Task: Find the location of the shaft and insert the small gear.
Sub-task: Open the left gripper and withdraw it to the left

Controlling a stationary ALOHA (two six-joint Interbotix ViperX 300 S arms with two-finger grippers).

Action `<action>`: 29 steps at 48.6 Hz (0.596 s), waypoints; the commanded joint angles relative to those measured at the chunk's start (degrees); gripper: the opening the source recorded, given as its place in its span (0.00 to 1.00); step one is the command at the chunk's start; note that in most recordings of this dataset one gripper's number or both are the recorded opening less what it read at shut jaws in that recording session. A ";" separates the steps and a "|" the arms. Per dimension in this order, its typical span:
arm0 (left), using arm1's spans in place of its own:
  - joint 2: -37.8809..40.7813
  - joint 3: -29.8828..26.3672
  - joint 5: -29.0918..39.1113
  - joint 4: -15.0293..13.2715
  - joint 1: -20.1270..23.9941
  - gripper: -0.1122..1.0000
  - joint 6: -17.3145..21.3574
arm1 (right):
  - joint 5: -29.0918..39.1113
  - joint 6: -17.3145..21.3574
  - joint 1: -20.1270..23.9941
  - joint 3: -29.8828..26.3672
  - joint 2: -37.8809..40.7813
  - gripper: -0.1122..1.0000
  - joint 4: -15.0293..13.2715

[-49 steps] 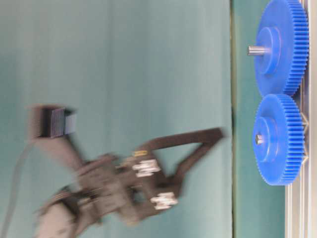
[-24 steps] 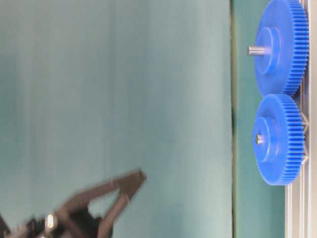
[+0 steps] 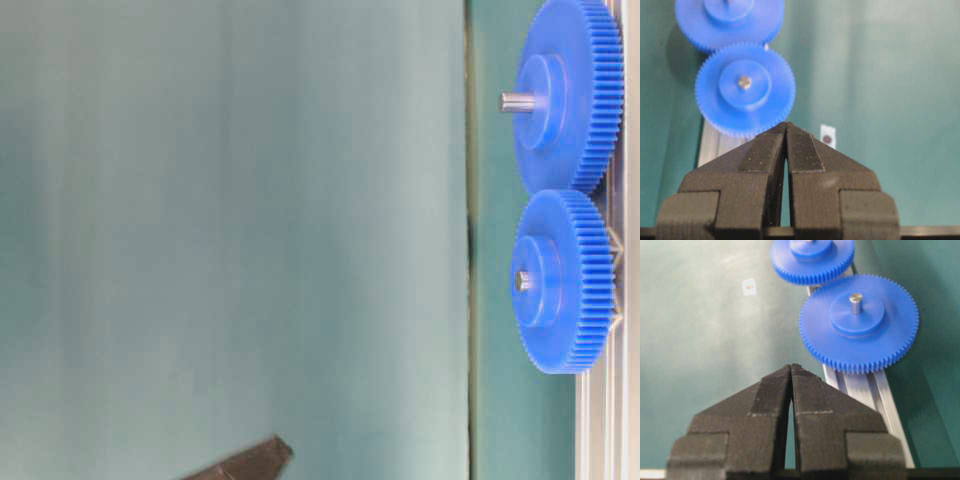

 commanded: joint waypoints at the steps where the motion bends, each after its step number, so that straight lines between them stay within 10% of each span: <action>1: -1.14 -0.18 -0.18 0.18 -0.18 0.11 -0.09 | -0.53 0.44 -0.09 -0.35 -0.44 0.16 0.00; 29: -3.69 2.20 -0.26 0.18 -0.18 0.11 -0.18 | -2.29 0.35 -0.09 0.44 -2.02 0.16 0.00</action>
